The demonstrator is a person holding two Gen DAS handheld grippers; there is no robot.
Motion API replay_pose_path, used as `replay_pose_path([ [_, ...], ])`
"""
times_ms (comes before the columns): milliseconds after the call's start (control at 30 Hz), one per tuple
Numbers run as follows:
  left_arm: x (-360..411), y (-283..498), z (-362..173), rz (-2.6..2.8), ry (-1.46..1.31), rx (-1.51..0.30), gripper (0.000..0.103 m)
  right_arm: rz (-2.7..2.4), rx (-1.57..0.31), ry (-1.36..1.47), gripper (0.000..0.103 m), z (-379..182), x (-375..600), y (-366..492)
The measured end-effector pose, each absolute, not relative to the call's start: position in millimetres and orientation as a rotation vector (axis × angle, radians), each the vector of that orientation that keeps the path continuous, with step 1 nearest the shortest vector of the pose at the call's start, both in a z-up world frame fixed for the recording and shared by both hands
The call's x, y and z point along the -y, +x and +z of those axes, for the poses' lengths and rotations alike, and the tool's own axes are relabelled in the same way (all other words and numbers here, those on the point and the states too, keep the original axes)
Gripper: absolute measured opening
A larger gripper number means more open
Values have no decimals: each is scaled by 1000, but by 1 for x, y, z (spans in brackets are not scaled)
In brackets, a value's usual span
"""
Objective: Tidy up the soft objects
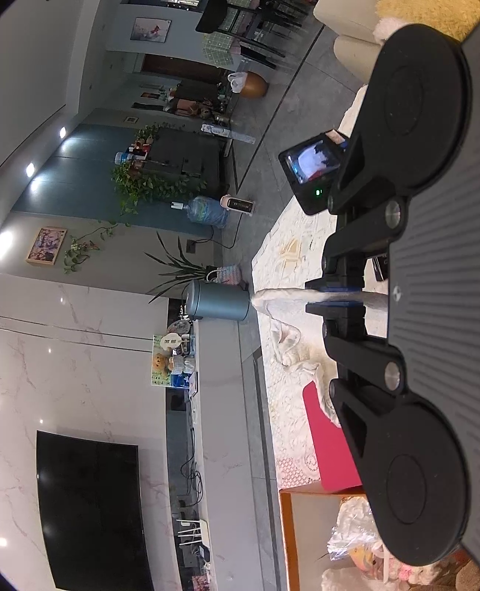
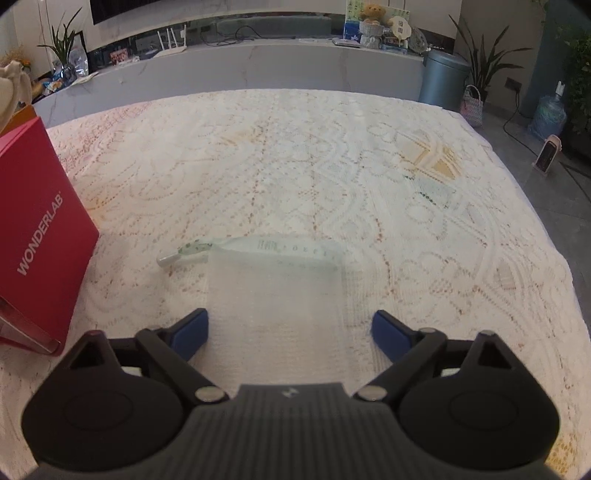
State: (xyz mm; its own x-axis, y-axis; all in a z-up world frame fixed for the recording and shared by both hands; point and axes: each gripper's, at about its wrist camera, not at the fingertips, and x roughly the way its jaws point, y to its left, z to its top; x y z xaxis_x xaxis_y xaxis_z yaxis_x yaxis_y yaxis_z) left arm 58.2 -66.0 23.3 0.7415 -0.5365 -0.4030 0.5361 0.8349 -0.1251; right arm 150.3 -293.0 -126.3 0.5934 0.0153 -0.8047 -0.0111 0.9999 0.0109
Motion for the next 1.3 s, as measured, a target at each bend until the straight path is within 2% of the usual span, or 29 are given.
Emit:
replay_pose_path([
  [67,66,57,24,-582,-4,-441,5,37,-922,4,64,-122,292,148],
  [200,64,53,25,-596,-10,-442,5,52,-904,-5,41,-119,293,143],
  [333,63,49,28,-597,-4,-424,5,57,-908,39,7,-117,303,139],
  [467,63,49,29,-597,-5,-421,5,34,-878,50,1,-108,306,131],
  [633,65,54,34,-597,-8,-443,5,39,-801,108,0,-86,311,121],
  [900,57,97,60,-576,-61,-520,5,-4,-831,166,0,-71,306,143],
  [1000,50,121,74,-623,-90,-561,5,50,-808,245,0,-50,306,160],
  [1300,19,172,108,-602,-89,-602,5,102,-760,133,0,27,250,228],
])
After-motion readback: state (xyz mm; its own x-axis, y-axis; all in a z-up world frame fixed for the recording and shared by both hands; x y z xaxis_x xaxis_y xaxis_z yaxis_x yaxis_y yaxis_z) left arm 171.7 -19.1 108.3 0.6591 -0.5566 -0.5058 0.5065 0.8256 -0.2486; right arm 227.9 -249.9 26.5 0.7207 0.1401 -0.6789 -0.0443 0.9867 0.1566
